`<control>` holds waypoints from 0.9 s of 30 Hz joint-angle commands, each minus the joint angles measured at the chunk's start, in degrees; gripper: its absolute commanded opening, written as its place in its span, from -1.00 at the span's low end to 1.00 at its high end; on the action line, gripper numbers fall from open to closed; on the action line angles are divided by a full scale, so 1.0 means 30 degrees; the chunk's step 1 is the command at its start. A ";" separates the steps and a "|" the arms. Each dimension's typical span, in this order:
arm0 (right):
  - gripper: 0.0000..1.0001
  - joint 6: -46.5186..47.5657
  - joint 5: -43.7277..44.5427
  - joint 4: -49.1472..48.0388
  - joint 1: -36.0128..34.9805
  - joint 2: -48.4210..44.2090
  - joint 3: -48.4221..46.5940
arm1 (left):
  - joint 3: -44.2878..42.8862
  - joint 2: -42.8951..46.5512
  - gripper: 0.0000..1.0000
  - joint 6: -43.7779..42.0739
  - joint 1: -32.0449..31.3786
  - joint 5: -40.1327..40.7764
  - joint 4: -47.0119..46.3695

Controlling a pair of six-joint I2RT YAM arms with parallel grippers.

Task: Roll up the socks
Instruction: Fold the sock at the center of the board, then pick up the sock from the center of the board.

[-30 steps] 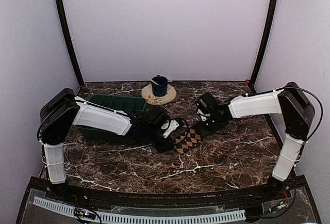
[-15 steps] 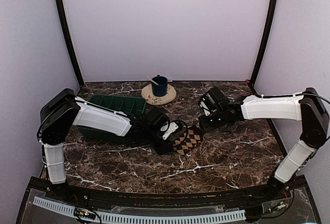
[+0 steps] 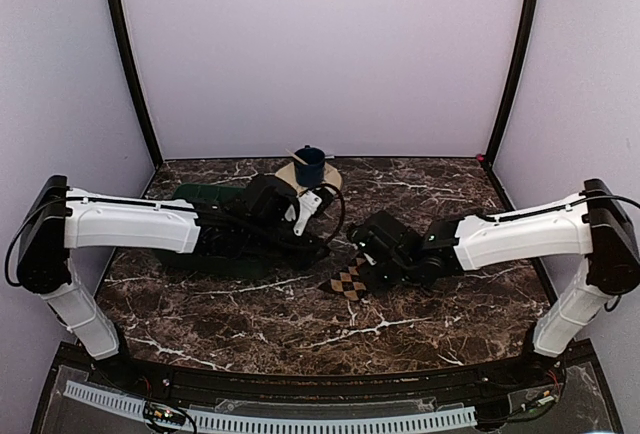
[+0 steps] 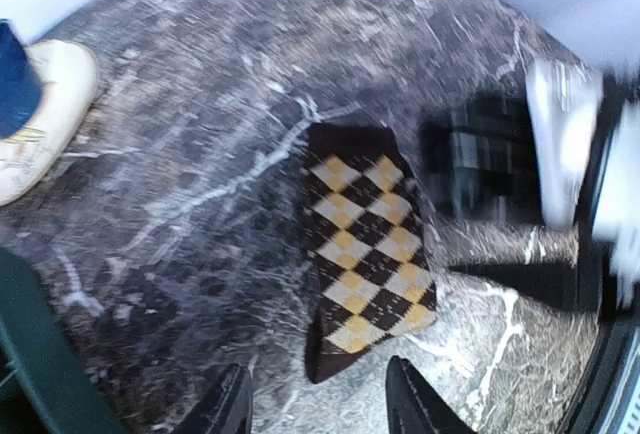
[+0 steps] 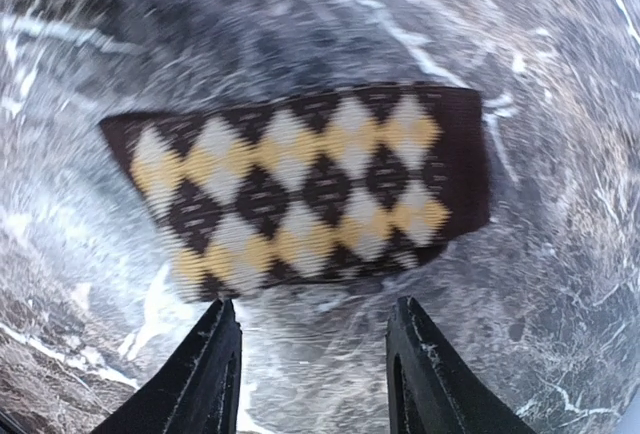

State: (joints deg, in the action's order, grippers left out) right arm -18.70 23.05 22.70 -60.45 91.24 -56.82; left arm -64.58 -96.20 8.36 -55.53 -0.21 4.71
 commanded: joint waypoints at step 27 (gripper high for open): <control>-0.43 0.4730 0.2797 0.2101 -0.3608 0.6879 -0.4045 | 0.5350 0.4772 -0.04 0.3692 0.2160 0.4471 -0.2576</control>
State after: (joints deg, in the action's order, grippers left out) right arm -5.48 30.13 27.79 -71.13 110.41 -68.03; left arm -49.67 -84.03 18.92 -49.60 12.82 -1.58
